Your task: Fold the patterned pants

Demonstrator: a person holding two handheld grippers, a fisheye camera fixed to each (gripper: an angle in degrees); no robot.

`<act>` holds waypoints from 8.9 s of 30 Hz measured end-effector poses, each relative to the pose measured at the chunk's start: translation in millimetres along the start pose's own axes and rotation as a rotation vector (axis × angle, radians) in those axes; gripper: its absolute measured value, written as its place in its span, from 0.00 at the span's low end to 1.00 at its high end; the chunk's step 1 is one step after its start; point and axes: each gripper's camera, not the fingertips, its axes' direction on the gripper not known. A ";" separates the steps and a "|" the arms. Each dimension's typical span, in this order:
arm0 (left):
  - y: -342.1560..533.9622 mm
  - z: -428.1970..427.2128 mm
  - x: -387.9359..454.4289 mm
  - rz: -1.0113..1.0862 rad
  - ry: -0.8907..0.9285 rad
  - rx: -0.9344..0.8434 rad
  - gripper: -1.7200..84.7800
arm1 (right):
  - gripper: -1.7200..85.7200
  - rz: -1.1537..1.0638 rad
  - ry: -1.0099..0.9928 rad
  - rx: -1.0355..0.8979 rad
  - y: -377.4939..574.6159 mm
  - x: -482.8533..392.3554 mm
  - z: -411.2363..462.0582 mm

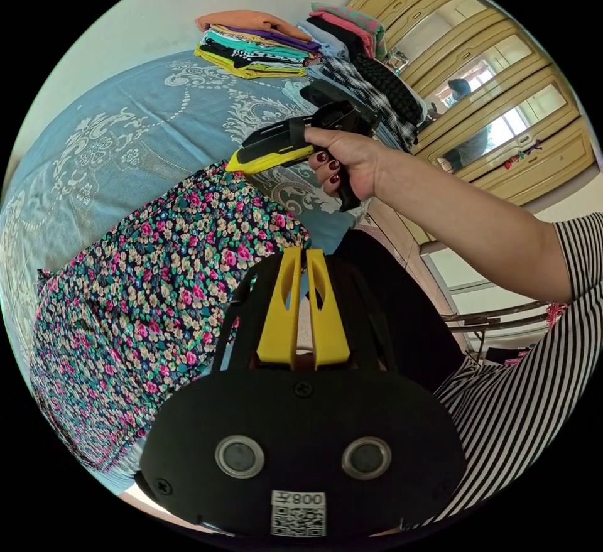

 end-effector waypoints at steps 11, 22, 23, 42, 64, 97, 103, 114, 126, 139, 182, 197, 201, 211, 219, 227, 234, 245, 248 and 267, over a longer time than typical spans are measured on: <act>101.9 -106.6 -57.1 -0.031 0.083 0.186 0.03 | 0.04 -0.053 -0.030 0.100 11.5 -85.6 32.7; 282.8 -264.8 -167.6 -0.231 0.151 0.569 0.03 | 0.04 -0.282 -0.123 0.067 0.2 -256.1 149.0; 306.8 -279.9 -182.7 -0.269 0.152 0.612 0.03 | 0.04 -0.311 -0.116 0.046 -4.1 -276.8 171.3; 606.7 -398.7 -386.1 -0.844 0.092 0.835 0.03 | 0.04 -0.407 0.124 -0.353 -70.8 -435.0 547.9; 744.3 -467.7 -472.1 -1.077 0.098 0.967 0.03 | 0.03 -0.495 0.130 -0.524 -93.4 -491.2 712.5; 607.3 -536.4 -506.3 -0.934 -0.342 0.582 0.02 | 0.02 -0.583 0.445 -0.350 -68.2 -399.1 624.9; 577.3 -543.7 -480.0 -0.878 -0.352 0.606 0.02 | 0.02 -0.619 0.397 -0.328 -56.4 -395.3 609.1; 512.9 -523.1 -501.7 -0.902 -0.380 0.455 0.02 | 0.02 -0.652 0.592 -0.214 -42.5 -359.3 568.5; 504.8 -518.5 -480.7 -0.991 -0.361 0.492 0.02 | 0.02 -0.617 0.566 -0.226 -43.5 -338.6 549.1; 523.7 -480.1 -410.1 -1.040 -0.334 0.472 0.02 | 0.02 -0.756 0.539 -0.462 72.2 -307.3 548.9; 361.9 -309.0 -328.4 -0.565 -0.018 0.017 0.03 | 0.09 -0.145 -0.022 -0.404 20.9 -150.6 443.8; 409.8 -318.9 -342.5 -0.565 -0.006 0.099 0.03 | 0.09 -0.033 -0.177 -0.414 2.7 -139.7 450.0; 425.9 -323.8 -349.7 -0.573 0.010 0.119 0.03 | 0.06 -0.045 -0.182 -0.412 3.3 -142.9 444.8; 533.5 -364.7 -389.5 -0.797 0.193 0.413 0.03 | 0.04 -0.101 -0.233 -0.414 6.3 -169.8 423.7; 629.4 -364.1 -431.0 -1.072 0.528 0.776 0.10 | 0.04 -0.209 -0.301 -0.406 4.3 -223.6 403.8; 681.9 -359.2 -459.6 -1.267 0.651 1.077 0.15 | 0.04 -0.302 -0.295 -0.407 6.0 -267.1 385.5; 698.1 -360.3 -474.3 -1.403 0.638 1.179 0.17 | 0.03 -0.307 -0.309 -0.408 19.0 -271.3 369.6; 657.6 -367.6 -483.0 -1.432 0.533 1.120 0.09 | 0.03 -0.294 -0.308 -0.405 49.7 -248.7 322.5; 638.5 -368.4 -473.4 -1.399 0.507 1.113 0.07 | 0.03 -0.279 -0.307 -0.399 60.7 -234.7 304.6; 417.6 -360.3 -346.0 -0.997 0.537 1.075 0.05 | 0.03 -0.263 -0.496 -0.232 191.4 -125.2 91.0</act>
